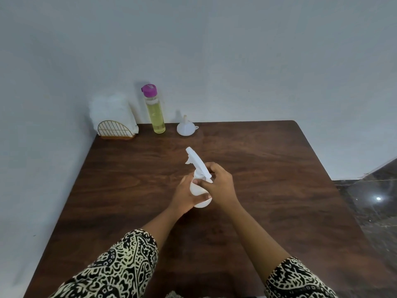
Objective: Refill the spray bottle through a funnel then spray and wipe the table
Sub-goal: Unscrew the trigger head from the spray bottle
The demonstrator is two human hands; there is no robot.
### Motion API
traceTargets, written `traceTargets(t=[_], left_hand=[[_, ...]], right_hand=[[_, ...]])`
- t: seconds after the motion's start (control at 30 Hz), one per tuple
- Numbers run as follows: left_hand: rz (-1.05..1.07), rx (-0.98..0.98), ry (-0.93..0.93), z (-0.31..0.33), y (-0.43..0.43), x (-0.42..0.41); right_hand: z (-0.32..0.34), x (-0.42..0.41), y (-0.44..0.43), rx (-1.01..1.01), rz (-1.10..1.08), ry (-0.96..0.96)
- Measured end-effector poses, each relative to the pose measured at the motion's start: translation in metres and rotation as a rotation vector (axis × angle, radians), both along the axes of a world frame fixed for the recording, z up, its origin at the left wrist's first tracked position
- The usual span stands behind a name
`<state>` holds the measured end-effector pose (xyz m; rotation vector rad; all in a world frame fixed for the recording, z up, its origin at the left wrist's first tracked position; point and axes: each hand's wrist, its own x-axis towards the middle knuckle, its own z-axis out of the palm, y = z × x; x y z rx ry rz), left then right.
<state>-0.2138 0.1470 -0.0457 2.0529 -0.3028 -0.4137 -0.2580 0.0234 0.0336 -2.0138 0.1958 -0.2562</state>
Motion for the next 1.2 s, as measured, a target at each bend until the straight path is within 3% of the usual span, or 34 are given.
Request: traceTargets(t=[0.1,0.27,0.67,0.97,1.2], left_hand=[[-0.013,0.002,-0.008,0.003,0.0,-0.002],[-0.004,0.053,0.037,0.006,0.002,-0.002],[-0.059,0.024,0.003,0.012,0.011,-0.017],[-0.07,0.055,0.032,0.016,0.013,-0.015],[0.034,-0.195,-0.005,0.055,0.009,-0.013]], right_hand=[[0.0,0.0,-0.006,-0.076,0.073,0.007],[0.016,0.007,-0.011,-0.011,0.18,-0.01],[0.057,0.007,-0.019,0.146,0.2,-0.061],[0.087,0.016,-0.022,0.101,0.197,-0.179],[0.096,0.02,-0.028,0.137,0.163,-0.211]])
